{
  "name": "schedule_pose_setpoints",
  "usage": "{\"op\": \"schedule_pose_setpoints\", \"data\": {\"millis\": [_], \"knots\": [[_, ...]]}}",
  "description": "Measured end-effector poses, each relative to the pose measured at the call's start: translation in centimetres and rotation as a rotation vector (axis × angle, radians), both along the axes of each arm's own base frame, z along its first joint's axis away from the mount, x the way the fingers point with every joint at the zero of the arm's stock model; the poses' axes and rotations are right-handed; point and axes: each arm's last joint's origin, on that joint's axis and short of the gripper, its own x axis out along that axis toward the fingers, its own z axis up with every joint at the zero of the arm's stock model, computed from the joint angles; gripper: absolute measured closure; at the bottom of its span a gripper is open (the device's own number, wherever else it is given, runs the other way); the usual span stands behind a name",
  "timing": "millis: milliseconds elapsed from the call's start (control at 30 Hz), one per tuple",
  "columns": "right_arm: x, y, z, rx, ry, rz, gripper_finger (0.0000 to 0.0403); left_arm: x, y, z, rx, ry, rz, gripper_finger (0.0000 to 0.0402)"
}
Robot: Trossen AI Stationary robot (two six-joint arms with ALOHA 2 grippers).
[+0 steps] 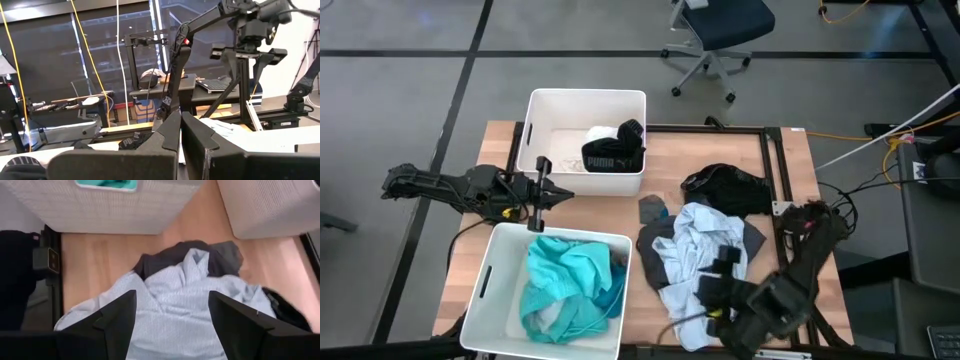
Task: Sort clothes
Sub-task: Put the blue polo shirt into the bottom laundry organizer
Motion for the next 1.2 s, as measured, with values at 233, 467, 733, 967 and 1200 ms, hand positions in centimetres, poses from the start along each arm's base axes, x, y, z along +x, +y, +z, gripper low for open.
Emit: {"op": "schedule_pose_setpoints", "data": {"millis": [233,467,733,967,1200], "knots": [[-4.0,-0.4,-1.6,0.032,-0.03,-0.133,0.0153,0.0,0.0,0.0,0.003,0.0,0.0,0.0396],[-7.1,-3.2,-4.9,0.019,-0.034,-0.303,0.0153,0.0,0.0,0.0,0.005,-0.002,0.001,0.0396],[-8.6,-5.2,-9.2,0.073,-0.038,-0.281,0.0153,0.0,0.0,0.0,0.011,-0.002,0.003,0.0396],[-8.8,-6.4,-11.1,0.126,-0.146,-0.25,0.0153,0.0,0.0,0.0,0.012,-0.002,0.003,0.0396],[-6.0,-7.7,-13.5,0.095,-0.188,-0.157,0.0153,0.0,0.0,0.0,0.013,-0.003,0.003,0.0396]]}}
